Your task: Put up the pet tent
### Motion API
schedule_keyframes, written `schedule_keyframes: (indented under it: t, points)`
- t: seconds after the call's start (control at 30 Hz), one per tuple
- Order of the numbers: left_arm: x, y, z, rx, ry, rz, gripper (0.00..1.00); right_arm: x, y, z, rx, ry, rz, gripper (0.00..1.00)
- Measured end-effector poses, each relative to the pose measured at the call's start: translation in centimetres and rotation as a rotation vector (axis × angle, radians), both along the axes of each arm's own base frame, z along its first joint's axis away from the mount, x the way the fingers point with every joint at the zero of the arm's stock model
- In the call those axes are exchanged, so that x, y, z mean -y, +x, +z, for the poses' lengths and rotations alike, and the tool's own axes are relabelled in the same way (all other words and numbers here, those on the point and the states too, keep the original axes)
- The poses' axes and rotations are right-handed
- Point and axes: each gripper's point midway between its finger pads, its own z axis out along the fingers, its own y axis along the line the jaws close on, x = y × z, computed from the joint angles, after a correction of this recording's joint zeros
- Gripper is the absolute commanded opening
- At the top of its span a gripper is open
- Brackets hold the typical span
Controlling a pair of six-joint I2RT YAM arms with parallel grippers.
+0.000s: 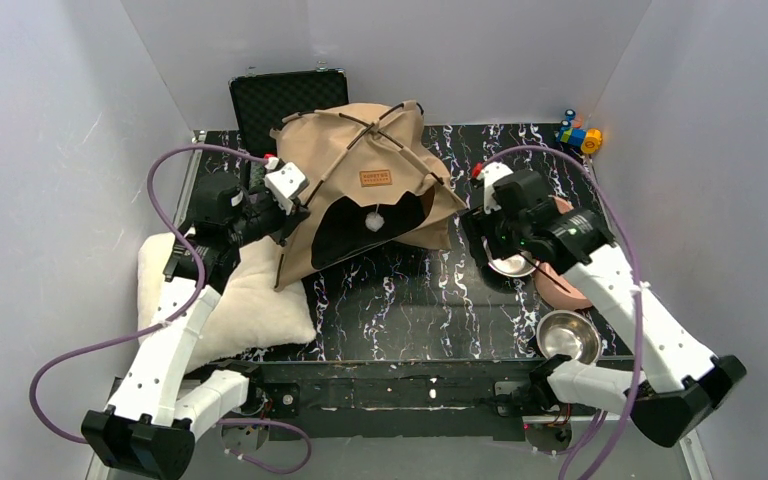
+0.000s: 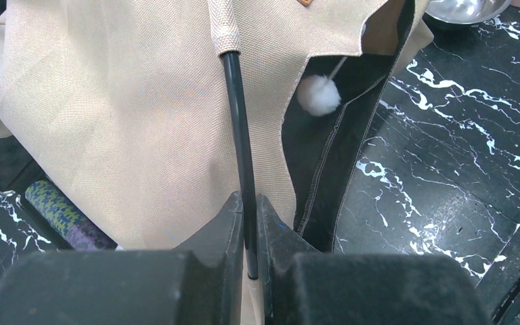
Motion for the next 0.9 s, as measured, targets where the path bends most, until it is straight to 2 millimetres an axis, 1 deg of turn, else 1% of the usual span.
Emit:
schedule_keyframes:
  t: [0.1, 0.17, 0.27, 0.3, 0.33, 0.4, 0.47, 0.53, 0.57, 0.63, 0.67, 0.7, 0.8, 0.9]
  points:
    - [-0.2, -0.1, 0.2, 0.012, -0.012, 0.001, 0.00, 0.2, 1.1, -2.7, -0.036, -0.068, -0.021, 0.82]
    - [-0.3, -0.2, 0.5, 0.022, -0.020, 0.001, 0.00, 0.5, 1.9, -4.0, -0.039, -0.101, -0.036, 0.82]
    - [-0.5, -0.2, 0.6, 0.027, -0.026, 0.000, 0.00, 1.4, 3.3, -5.4, -0.027, -0.117, -0.074, 0.81]
    - [-0.5, -0.2, 0.6, 0.027, -0.029, 0.000, 0.00, 1.8, 3.9, -5.7, -0.023, -0.122, -0.091, 0.78]
    - [-0.5, -0.2, 0.6, 0.028, -0.032, 0.000, 0.00, 2.2, 4.6, -6.1, -0.019, -0.127, -0.109, 0.71]
    - [-0.6, -0.1, 0.8, 0.031, -0.037, 0.004, 0.00, 2.7, 5.9, -7.0, -0.014, -0.135, -0.128, 0.46]
    - [-0.7, -0.1, 1.0, 0.039, -0.041, 0.008, 0.00, 3.1, 6.9, -8.0, -0.027, -0.147, -0.136, 0.26]
    - [-0.7, -0.1, 1.1, 0.046, -0.049, 0.011, 0.00, 2.8, 7.4, -8.7, -0.042, -0.151, -0.114, 0.05]
    - [-0.7, -0.1, 1.1, 0.046, -0.053, 0.011, 0.00, 2.7, 7.6, -8.8, -0.045, -0.158, -0.092, 0.01]
    - [-0.7, 0.0, 1.4, 0.049, -0.062, 0.015, 0.00, 1.7, 7.8, -8.1, -0.037, -0.153, -0.031, 0.01]
    - [-0.7, 0.2, 1.5, 0.049, -0.064, 0.020, 0.00, 1.3, 7.8, -7.5, -0.033, -0.140, -0.012, 0.01]
    - [-0.7, 0.4, 1.8, 0.049, -0.065, 0.025, 0.00, 0.8, 7.8, -6.4, -0.026, -0.117, 0.003, 0.01]
    - [-0.6, 1.7, 4.0, 0.080, -0.074, 0.034, 0.00, -0.2, 7.8, -3.5, 0.004, -0.050, 0.017, 0.01]
    - [-0.2, 2.8, 6.8, 0.121, -0.092, 0.021, 0.00, -0.8, 6.8, -0.5, 0.023, 0.007, 0.018, 0.01]
